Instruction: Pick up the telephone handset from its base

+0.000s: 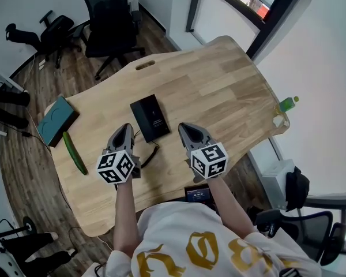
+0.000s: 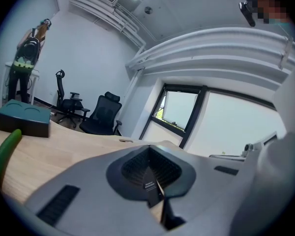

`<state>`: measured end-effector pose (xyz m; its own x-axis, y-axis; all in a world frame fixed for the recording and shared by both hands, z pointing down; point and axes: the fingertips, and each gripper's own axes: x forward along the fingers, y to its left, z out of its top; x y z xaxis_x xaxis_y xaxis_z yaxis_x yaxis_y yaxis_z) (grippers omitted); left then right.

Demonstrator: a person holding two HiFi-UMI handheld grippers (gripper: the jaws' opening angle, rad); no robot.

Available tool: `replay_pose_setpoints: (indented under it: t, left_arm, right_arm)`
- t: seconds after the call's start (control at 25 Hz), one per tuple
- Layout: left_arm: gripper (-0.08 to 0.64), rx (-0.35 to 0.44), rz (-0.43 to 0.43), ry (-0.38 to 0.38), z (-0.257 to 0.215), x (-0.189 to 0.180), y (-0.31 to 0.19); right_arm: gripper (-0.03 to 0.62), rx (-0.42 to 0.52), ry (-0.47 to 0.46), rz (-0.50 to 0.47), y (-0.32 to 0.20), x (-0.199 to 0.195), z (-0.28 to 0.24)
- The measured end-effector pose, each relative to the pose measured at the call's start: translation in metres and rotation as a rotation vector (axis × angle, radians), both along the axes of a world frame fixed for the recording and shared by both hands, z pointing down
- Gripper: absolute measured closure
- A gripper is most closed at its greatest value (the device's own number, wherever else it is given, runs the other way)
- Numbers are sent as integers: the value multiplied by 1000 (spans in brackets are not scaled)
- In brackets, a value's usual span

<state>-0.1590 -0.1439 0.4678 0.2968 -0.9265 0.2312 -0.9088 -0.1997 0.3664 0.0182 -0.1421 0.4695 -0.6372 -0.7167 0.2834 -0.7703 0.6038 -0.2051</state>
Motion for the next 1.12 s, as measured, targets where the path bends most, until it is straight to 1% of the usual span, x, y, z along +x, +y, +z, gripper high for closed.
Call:
replay_pose_setpoints:
  t: [0.2, 0.72, 0.92, 1.12]
  left_arm:
    - [554, -21, -16, -2, 8, -1, -2]
    - [554, -91, -23, 8, 38, 1, -7]
    - [554, -125, -22, 9, 53, -1, -14]
    - [554, -162, -23, 23, 70, -4, -18]
  right_arm:
    - [588, -9, 10, -21, -7, -4, 6]
    - [588, -67, 19, -65, -21, -19, 32]
    - [588, -64, 42, -40, -32, -16, 42]
    - [588, -103, 47, -32, -36, -16, 56]
